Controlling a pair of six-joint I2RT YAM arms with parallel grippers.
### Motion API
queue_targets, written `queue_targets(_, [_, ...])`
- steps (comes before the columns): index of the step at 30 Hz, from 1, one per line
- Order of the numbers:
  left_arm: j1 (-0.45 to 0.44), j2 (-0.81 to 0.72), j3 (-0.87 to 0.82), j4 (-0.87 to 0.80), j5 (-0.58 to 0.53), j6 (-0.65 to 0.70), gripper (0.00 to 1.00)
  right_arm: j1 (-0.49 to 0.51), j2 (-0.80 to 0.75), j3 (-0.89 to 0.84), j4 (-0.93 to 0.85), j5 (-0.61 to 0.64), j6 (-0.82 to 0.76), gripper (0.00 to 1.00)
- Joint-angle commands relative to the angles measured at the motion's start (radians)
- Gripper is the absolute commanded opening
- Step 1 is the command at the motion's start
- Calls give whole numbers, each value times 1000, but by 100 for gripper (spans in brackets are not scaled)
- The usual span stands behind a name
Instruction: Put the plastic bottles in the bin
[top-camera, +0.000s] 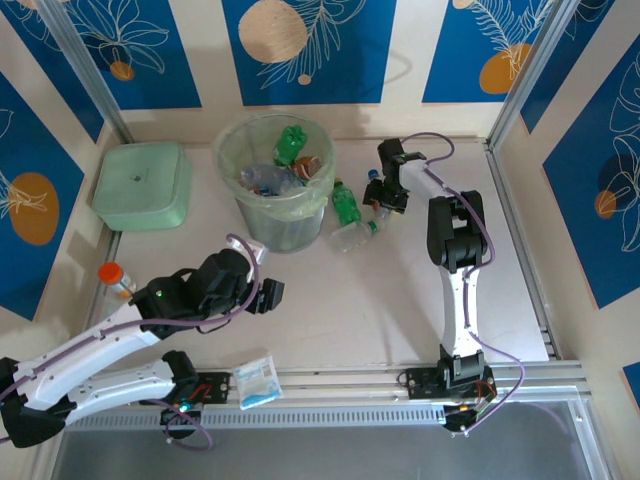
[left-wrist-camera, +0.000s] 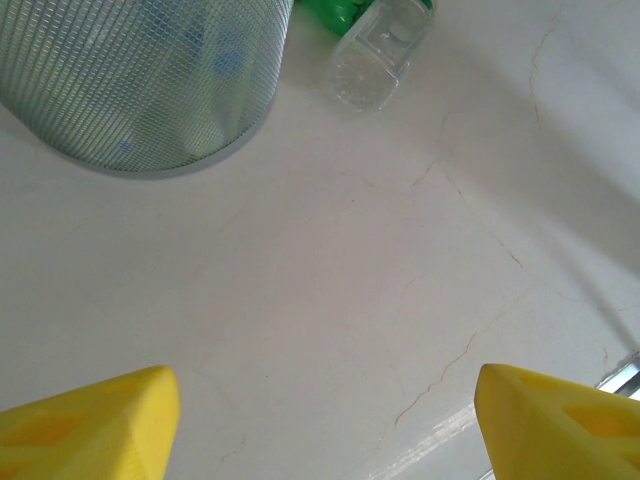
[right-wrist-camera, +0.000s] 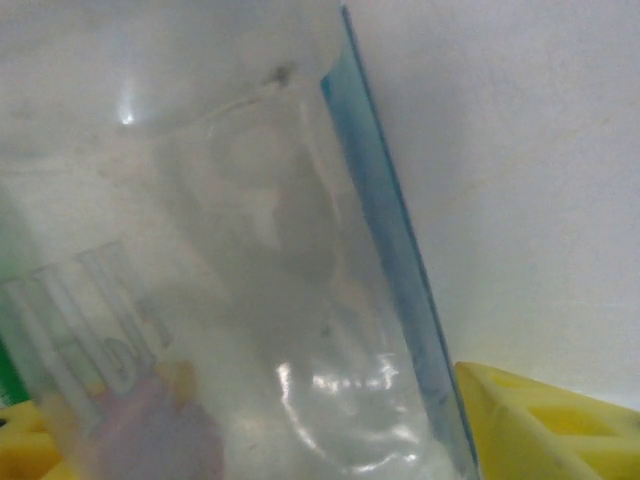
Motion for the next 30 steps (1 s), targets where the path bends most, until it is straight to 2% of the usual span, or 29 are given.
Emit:
queue_targets(1, [-5,-10,32,-14,9,-10,77,-9,-46,-45,2,10,0,66])
queue_targets(6, [-4,-5,26,-20,3,-7,78,-9,-124,-124,29,11,15,63])
queue_targets(14, [-4,-4,43,-25,-2,-7,80,-9,-380,-358,123,7,56,61])
queue_targets(17, [-4,6,59,-41,-1,-11,80,-7,-482,-449,157,-2,69,57])
queue_targets(19, [-4,9,61,-41,3,-17,80,-7,-513,-477,177,-5,62,61])
queue_targets(22, [-5,12,53,-37,19,-23,80,-14,-446,-383,95,34,31,73])
queue_targets(30, [-4,-13,51,-56,14,-35,81,-22,-203,-148,-1,31,-20,78])
